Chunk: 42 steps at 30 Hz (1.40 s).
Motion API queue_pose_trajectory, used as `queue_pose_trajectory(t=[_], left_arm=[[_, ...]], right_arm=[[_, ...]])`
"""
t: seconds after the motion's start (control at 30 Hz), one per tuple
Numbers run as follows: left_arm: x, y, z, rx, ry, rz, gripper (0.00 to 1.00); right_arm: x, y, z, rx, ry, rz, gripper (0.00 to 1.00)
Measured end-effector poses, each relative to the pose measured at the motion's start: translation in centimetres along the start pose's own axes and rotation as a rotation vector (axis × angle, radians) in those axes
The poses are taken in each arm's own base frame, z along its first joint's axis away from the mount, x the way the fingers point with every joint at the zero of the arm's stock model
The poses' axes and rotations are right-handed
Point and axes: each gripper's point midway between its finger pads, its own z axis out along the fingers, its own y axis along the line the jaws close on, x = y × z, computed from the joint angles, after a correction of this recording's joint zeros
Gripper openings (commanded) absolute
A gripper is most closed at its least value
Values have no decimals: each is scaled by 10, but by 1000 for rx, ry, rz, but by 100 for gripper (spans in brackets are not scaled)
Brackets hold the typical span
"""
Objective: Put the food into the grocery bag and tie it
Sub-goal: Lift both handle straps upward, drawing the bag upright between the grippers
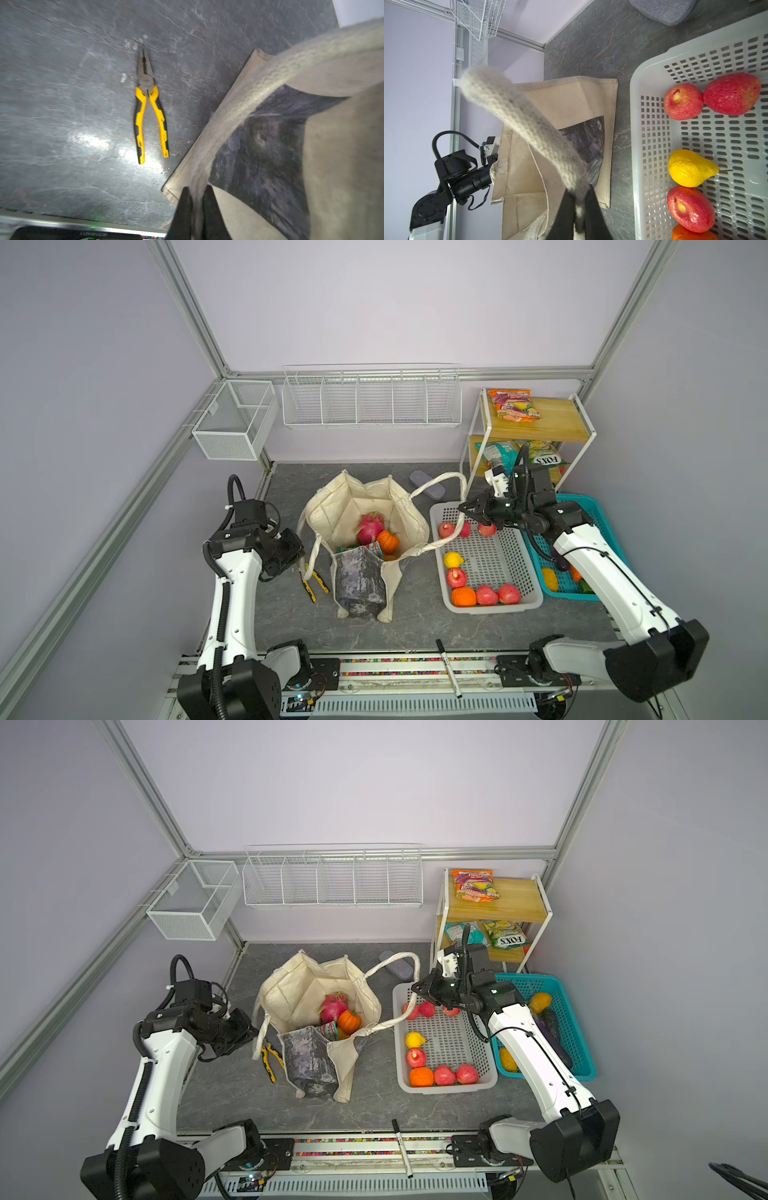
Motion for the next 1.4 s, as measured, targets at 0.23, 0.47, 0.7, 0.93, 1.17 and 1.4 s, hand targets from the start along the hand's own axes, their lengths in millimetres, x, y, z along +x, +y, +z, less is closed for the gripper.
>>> queue_pose_trajectory(t=[0.23,0.47,0.7,0.93,1.17,1.4], left_arm=[[-20,-14,-63,-18,-161,-45,6],[-37,-54,-129,100,-278,-22,7],[-43,-87,-143,208,-250,21,7],[-46,-136,-154,331,-228,116,5],[-46,-172,-164,422,-217,178,4],[-42,-202,-173,493,-202,218,2]], right_arm=[[-7,13,-7,-21,-22,-22,7],[-11,25,-10,-40,-33,-47,7],[-17,43,-7,-64,-35,-77,7],[-22,90,-8,-139,-51,-153,7],[-15,132,2,-218,-33,-220,7],[-6,158,22,-261,-1,-262,7]])
